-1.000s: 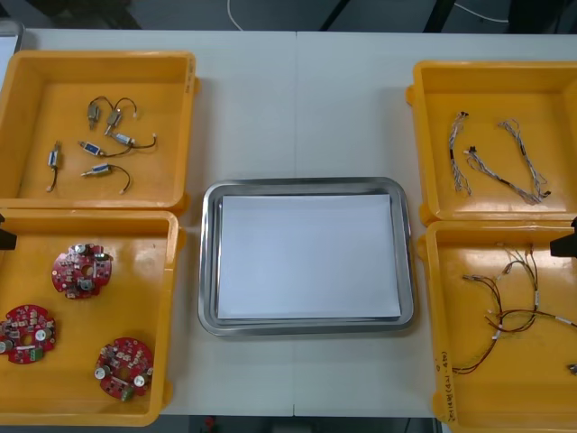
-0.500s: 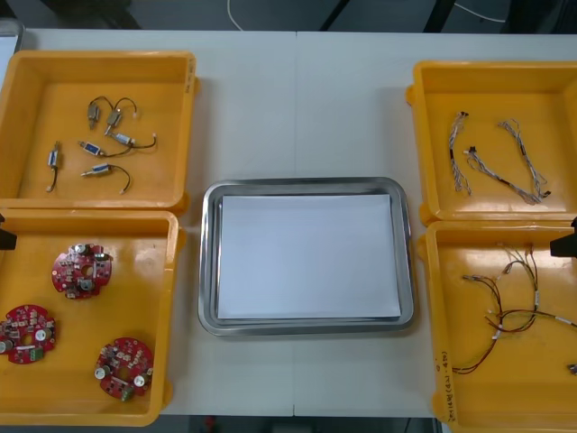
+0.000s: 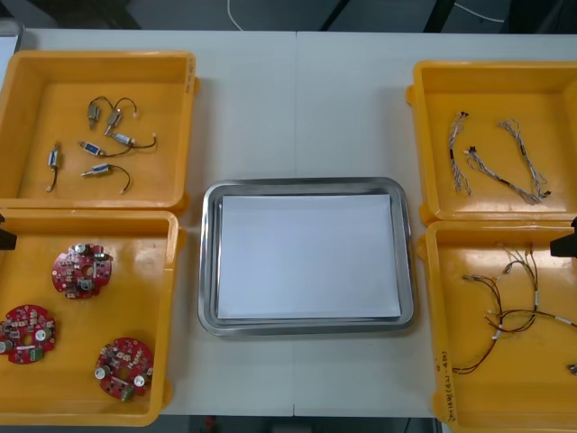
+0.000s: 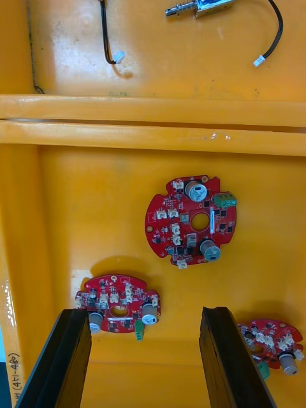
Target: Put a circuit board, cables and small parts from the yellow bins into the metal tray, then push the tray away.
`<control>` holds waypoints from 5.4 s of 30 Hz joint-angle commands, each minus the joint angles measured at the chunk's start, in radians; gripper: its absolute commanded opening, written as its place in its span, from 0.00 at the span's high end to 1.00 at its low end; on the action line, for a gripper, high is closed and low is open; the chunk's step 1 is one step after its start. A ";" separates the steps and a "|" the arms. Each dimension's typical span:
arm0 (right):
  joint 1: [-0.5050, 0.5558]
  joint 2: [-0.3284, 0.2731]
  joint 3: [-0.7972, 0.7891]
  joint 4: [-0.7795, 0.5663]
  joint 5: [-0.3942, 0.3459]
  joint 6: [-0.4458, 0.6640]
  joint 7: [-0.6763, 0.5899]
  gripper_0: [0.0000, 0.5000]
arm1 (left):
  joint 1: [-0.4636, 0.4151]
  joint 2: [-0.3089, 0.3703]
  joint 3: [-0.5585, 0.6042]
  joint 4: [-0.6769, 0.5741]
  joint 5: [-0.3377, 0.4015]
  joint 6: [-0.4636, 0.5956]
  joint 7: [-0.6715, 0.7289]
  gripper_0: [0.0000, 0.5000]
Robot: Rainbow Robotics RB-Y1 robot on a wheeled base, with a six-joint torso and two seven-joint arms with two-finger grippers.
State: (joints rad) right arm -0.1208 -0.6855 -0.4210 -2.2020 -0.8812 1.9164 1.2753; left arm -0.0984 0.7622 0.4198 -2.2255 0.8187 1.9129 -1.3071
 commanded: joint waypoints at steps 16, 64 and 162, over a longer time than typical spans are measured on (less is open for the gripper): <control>0.015 -0.040 0.011 -0.018 -0.008 0.003 -0.027 0.00 | 0.020 0.043 0.005 -0.029 0.007 0.007 0.078 0.00; 0.015 -0.040 0.011 -0.018 -0.008 0.003 -0.027 0.00 | 0.020 0.043 0.005 -0.029 0.007 0.007 0.078 0.00; 0.510 -0.304 0.087 0.107 -0.119 -0.597 0.770 0.00 | 0.595 0.020 -0.242 0.040 -0.055 -0.807 0.037 0.00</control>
State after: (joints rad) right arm 0.3596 -0.9441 -0.3549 -2.0934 -1.0165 1.3310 1.9998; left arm 0.4701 0.7620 0.2105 -2.2121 0.7825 1.1475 -1.3071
